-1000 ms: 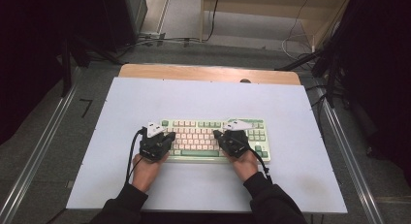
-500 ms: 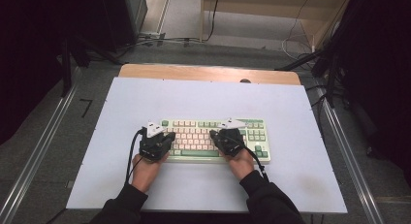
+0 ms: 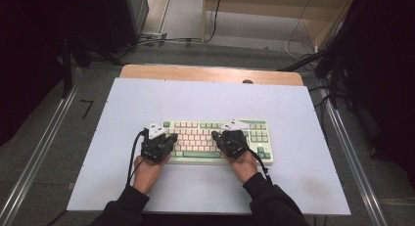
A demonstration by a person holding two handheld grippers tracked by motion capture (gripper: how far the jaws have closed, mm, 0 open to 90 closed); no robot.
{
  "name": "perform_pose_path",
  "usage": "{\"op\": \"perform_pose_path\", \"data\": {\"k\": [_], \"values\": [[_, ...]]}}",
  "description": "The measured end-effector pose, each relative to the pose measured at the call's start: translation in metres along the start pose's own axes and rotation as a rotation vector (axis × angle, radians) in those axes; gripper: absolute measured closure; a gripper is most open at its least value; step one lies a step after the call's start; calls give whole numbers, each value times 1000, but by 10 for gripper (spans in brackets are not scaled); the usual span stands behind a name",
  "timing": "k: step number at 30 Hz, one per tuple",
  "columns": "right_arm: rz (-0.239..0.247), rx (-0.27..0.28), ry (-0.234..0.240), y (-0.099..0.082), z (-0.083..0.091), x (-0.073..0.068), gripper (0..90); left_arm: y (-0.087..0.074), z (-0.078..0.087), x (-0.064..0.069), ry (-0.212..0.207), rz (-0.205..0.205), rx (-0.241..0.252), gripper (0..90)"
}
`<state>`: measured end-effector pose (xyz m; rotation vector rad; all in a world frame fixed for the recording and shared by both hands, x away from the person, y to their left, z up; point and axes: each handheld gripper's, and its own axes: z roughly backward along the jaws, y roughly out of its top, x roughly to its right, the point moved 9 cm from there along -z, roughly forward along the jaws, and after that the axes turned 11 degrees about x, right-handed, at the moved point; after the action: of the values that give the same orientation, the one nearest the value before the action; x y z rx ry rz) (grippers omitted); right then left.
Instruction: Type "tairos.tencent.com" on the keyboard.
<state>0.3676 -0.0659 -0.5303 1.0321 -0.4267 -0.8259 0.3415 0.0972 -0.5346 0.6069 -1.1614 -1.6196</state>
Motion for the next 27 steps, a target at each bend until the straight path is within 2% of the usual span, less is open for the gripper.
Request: {"op": "perform_pose_path", "data": {"k": [4, 13, 27], "values": [[1, 6, 5, 2, 6, 0, 875, 1, 0, 2, -5, 0, 3, 900], [-24, 9, -18, -1, 13, 15, 875, 1, -2, 6, -17, 4, 0, 900], [-27, 8, -26, -2, 13, 18, 875, 3, -5, 10, -25, -2, -1, 900]]}}
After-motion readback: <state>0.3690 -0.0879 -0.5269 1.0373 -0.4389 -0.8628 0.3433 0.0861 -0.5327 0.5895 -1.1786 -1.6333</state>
